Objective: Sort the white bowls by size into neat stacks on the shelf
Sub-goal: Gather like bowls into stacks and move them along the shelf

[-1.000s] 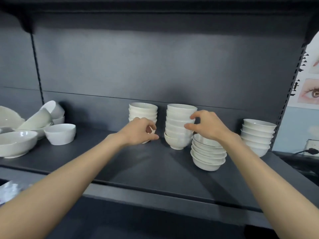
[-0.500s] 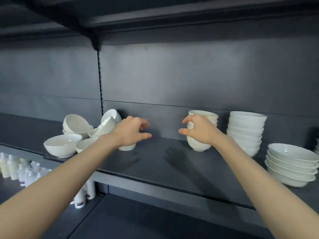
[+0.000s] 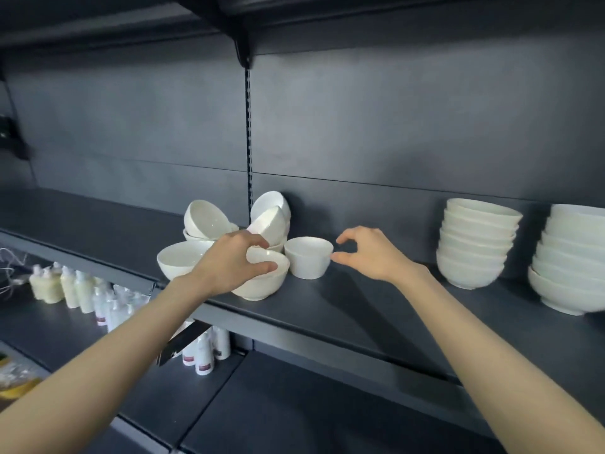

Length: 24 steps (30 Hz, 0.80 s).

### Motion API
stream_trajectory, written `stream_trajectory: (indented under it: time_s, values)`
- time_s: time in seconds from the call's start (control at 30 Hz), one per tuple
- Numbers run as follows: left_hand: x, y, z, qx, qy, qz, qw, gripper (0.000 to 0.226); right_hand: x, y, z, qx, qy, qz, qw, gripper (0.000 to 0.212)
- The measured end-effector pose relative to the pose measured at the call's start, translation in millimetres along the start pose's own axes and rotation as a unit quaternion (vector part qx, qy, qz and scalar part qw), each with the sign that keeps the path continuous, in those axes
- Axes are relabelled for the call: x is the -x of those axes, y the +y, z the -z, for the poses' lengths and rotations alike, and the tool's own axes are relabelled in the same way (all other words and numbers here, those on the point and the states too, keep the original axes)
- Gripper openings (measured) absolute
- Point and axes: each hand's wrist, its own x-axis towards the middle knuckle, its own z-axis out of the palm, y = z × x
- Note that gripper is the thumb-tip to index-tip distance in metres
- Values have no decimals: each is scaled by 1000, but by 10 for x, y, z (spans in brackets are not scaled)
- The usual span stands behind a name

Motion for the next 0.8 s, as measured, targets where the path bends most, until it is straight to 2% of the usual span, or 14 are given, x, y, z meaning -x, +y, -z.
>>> stream_trajectory:
  time_s: [0.5,0.7,0.8]
  values:
    - [-473,-524,-145,25,-6,11,1000,50,-740,103,-516,-35,-33,-6,999,52]
    - [-829,-709,-163,44,4,-22,999,50,-812,90,-602,-42,-59,-43,996,82]
    - [-1012,-832,-147,59,-2,-38,998,50,-840,104,-679,-91,-58,-95,990,106]
